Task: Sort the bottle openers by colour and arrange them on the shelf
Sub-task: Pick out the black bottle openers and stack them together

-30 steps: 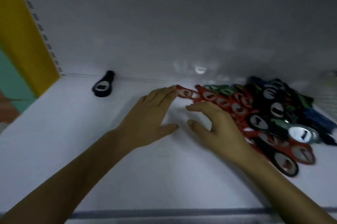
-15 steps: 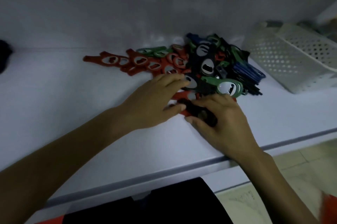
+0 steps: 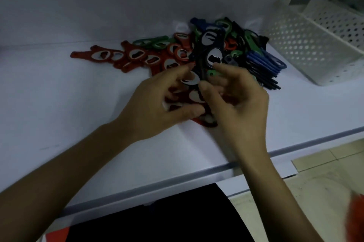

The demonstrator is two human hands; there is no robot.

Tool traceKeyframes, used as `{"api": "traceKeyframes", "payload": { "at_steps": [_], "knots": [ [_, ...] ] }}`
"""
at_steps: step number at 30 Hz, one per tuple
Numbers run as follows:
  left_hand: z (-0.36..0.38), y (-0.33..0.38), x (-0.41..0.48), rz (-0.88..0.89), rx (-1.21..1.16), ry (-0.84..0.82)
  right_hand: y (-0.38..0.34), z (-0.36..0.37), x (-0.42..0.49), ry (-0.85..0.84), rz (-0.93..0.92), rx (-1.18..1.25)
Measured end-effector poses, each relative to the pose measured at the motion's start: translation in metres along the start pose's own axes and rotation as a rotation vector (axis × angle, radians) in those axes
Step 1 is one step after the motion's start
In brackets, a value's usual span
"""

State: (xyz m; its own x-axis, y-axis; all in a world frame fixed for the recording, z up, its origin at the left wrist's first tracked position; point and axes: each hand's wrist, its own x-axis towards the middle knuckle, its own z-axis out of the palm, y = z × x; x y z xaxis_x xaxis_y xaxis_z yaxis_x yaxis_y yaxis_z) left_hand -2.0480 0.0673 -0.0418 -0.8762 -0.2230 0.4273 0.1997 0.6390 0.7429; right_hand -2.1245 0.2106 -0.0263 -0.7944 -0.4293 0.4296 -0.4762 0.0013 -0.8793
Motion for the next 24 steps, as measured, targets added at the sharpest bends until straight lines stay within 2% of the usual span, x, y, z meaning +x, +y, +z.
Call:
{"api": "traceKeyframes", "payload": {
  "at_steps": [1, 3, 5, 9, 12, 15, 17, 20, 24],
  "knots": [
    [0.001, 0.0, -0.002, 0.007, 0.042, -0.051, -0.006, 0.009, 0.002, -0.016, 0.022, 0.068],
    [0.0, -0.004, -0.006, -0.029, 0.099, -0.081, -0.014, 0.026, 0.005, -0.05, 0.002, 0.05],
    [-0.004, -0.01, -0.009, -0.061, 0.126, -0.03, -0.019, 0.038, 0.007, -0.078, -0.021, 0.014],
    [-0.013, -0.011, -0.003, -0.004, 0.176, 0.141, -0.012, 0.04, 0.018, -0.1, -0.098, -0.085],
    [-0.015, -0.01, 0.0, -0.038, 0.077, 0.233, 0.004, 0.028, 0.029, -0.062, -0.115, -0.403],
    [-0.014, -0.008, 0.001, -0.167, -0.124, 0.248, 0.019, 0.022, 0.031, -0.228, -0.132, -0.851],
    [-0.013, -0.008, 0.001, -0.255, -0.227, 0.232, 0.022, 0.028, 0.028, -0.303, -0.161, -0.942],
    [-0.015, -0.009, 0.003, -0.352, -0.336, 0.192, 0.02, 0.034, 0.025, -0.268, -0.232, -0.918],
    [-0.021, -0.015, 0.008, -0.49, -0.474, 0.157, 0.02, 0.029, 0.027, 0.062, -0.371, -0.599]
  ]
}}
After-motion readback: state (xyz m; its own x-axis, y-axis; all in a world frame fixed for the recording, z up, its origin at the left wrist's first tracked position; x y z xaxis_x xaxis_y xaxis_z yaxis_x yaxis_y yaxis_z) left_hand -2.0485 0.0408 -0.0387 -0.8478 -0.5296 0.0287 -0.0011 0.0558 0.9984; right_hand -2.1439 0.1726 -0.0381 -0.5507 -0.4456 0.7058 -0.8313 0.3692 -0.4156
